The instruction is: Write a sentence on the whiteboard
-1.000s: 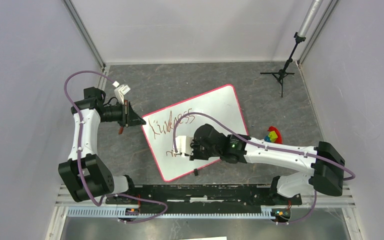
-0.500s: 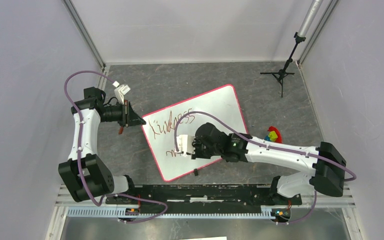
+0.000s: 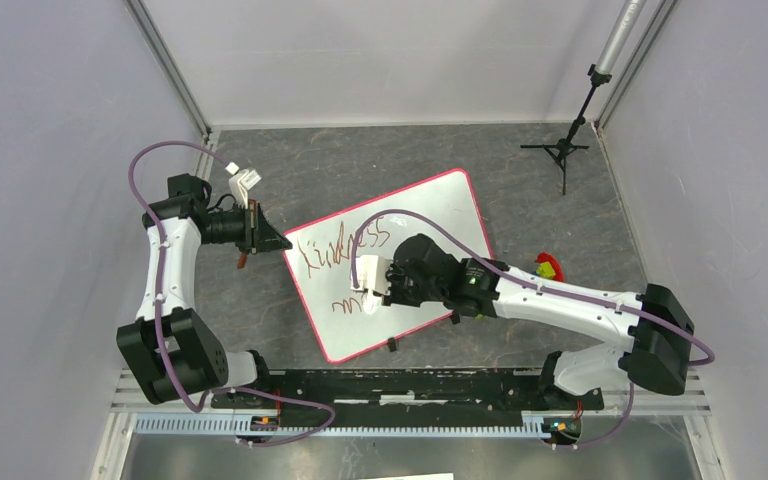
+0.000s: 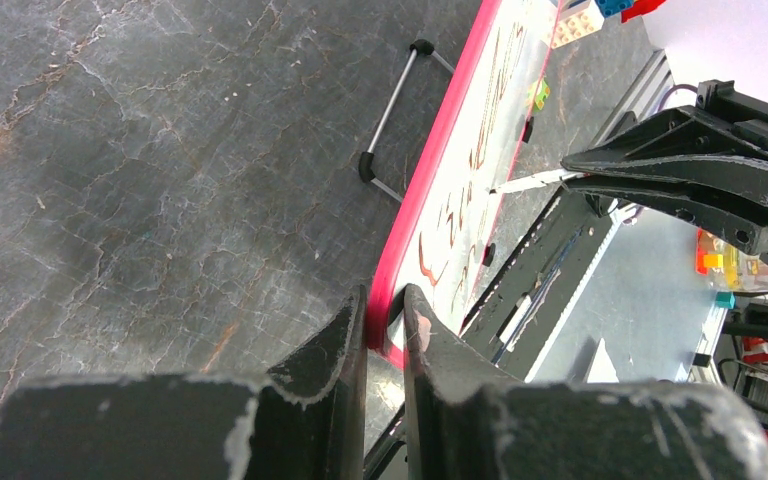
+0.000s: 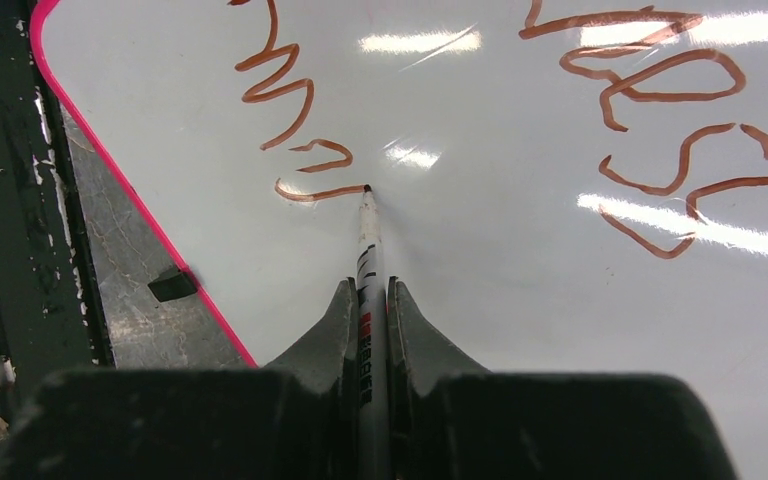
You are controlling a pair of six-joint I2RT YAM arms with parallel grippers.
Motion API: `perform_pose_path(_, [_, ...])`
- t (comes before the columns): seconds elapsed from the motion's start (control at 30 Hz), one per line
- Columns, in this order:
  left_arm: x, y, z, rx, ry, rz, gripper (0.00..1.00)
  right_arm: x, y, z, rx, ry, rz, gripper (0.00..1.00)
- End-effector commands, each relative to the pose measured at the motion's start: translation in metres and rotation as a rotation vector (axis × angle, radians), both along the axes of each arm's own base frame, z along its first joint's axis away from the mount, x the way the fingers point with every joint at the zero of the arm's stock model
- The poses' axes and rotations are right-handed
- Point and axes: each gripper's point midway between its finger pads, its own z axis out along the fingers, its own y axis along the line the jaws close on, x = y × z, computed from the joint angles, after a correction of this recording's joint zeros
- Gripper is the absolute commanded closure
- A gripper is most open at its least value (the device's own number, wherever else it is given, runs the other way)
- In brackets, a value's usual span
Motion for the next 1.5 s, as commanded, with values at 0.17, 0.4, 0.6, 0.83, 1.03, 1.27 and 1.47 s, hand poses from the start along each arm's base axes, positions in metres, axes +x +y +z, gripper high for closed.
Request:
perform_pose_path(0.17, [-0.004,-0.001,-0.005,0.022,0.033,0.0,0.85,-0.025,-0.003,-0.024,-0.043,0.051,0.068,1.0])
perform_pose_path(0.4, [-0.004,-0.002,-0.005,0.021,0.033,-0.001,0.85,-0.027,-0.011,-0.02,-0.069,0.035,0.083,1.0])
perform_pose_path(0.6, [-0.004,-0.003,-0.004,0.02,0.03,-0.004,0.85,-0.019,-0.008,0.016,0.003,-0.018,0.072,1.0])
perform_pose_path(0.83, [-0.004,-0.003,-0.003,0.021,0.028,-0.004,0.85,0.008,-0.005,0.039,0.106,-0.036,-0.042,1.0])
perform_pose_path(1.03, [-0.004,-0.003,-0.004,0.022,0.029,-0.004,0.85,0.022,-0.005,0.042,0.119,-0.052,-0.098,1.0])
perform_pose_path(1.27, [-0.004,-0.003,-0.005,0.023,0.032,-0.006,0.85,0.019,-0.005,0.026,0.093,-0.019,-0.085,1.0])
perform_pose_path(1.47, [-0.005,-0.003,-0.004,0.023,0.029,-0.007,0.85,0.003,-0.013,0.002,0.042,0.045,-0.039,1.0])
